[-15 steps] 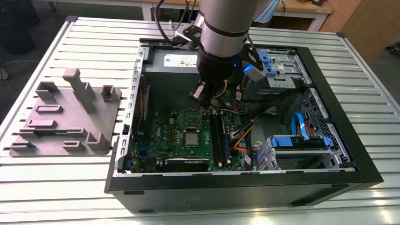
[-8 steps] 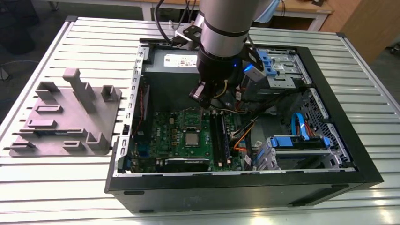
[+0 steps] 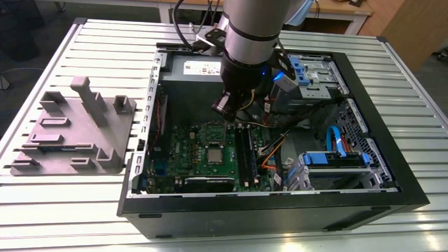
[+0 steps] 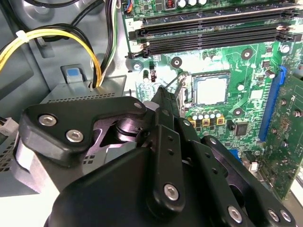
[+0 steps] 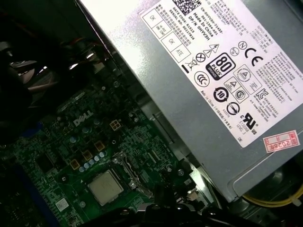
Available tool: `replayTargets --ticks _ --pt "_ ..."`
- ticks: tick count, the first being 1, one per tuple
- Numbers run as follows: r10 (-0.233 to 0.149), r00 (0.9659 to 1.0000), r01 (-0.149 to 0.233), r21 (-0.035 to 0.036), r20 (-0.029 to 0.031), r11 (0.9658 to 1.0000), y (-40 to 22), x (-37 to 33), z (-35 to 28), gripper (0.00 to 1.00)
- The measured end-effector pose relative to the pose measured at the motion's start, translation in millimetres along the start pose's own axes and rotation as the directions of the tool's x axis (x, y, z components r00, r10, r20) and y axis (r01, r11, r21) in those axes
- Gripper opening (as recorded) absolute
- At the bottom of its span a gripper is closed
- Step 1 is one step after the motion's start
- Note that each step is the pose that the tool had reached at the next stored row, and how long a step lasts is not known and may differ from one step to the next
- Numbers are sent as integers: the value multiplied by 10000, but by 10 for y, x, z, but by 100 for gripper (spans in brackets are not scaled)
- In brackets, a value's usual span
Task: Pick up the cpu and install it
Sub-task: 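Close the cpu cover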
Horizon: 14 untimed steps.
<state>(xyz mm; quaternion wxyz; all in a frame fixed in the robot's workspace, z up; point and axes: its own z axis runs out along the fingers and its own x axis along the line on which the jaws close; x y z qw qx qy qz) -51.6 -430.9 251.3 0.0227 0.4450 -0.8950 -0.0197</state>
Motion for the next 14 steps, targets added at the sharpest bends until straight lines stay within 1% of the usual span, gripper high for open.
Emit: replayTargets --ticks 14 --pt "-26 10000 26 1 0 10000 -30 49 -6 10"
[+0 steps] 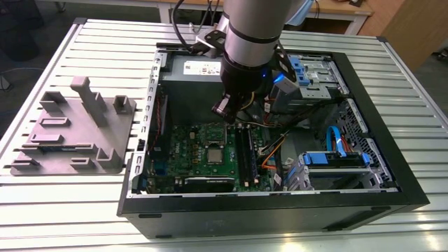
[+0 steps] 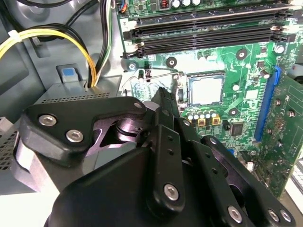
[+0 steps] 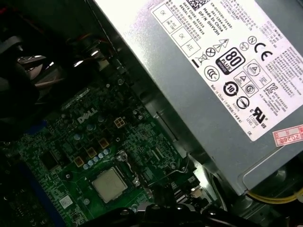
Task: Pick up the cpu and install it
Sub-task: 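Close the cpu cover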
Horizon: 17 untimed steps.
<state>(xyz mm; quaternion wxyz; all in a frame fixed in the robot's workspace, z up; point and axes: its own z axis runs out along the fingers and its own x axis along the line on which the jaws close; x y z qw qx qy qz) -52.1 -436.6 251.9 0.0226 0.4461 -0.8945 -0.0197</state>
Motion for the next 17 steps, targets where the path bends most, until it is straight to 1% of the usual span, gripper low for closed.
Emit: replayTargets --ticks 6,17 --pt "-22 10000 22 1 -2 10000 -34 51 -1 10" --pt "-69 10000 69 2 -4 10000 -102 180 -2 10"
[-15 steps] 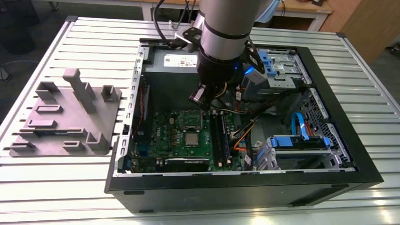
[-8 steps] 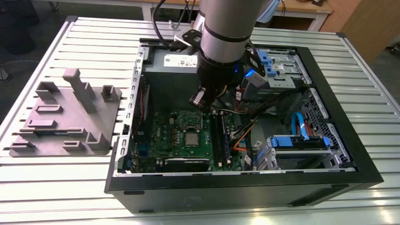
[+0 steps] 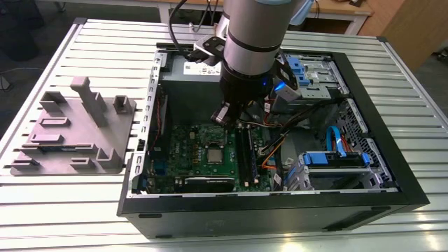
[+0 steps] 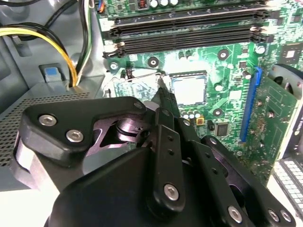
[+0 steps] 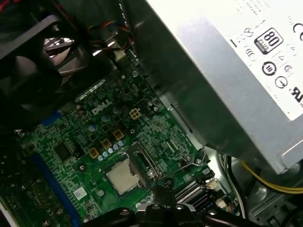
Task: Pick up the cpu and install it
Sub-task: 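Close the cpu cover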
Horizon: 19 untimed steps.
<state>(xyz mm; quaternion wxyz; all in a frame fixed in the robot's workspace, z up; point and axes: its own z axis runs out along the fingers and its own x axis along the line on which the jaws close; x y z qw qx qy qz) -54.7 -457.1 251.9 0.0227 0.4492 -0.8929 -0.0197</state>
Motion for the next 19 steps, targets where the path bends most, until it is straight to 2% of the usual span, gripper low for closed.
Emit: replayTargets --ticks 3,4,19 --pt "-11 10000 11 1 -1 10000 -20 36 -1 10" --pt "-26 10000 26 1 -2 10000 -47 79 -1 10" --pt "-27 10000 27 5 0 10000 -48 105 0 10"
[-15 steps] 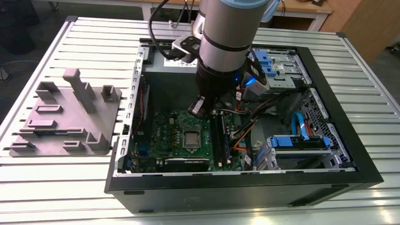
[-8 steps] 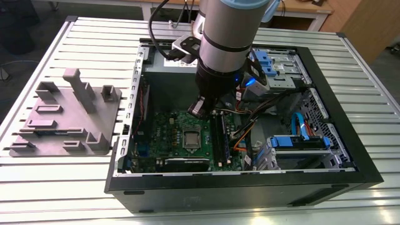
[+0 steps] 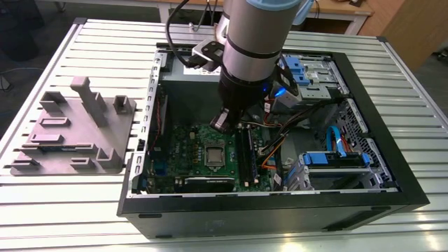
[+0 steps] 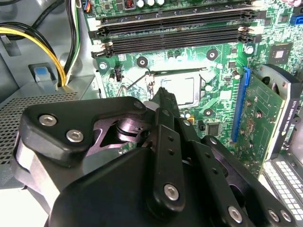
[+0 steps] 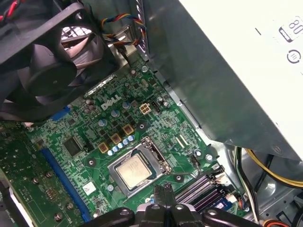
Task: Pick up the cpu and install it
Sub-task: 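Close the cpu cover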
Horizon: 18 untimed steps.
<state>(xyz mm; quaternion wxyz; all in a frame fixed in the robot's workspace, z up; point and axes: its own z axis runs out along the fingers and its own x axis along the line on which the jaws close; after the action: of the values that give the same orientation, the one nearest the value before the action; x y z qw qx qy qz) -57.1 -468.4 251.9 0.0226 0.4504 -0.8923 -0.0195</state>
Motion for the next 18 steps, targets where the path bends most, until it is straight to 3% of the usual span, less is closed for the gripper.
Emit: replayTargets --ticks 9,18 --pt "-5 10000 5 15 12 10000 31 98 21 10" --pt "-8 10000 8 16 12 10000 11 206 36 10"
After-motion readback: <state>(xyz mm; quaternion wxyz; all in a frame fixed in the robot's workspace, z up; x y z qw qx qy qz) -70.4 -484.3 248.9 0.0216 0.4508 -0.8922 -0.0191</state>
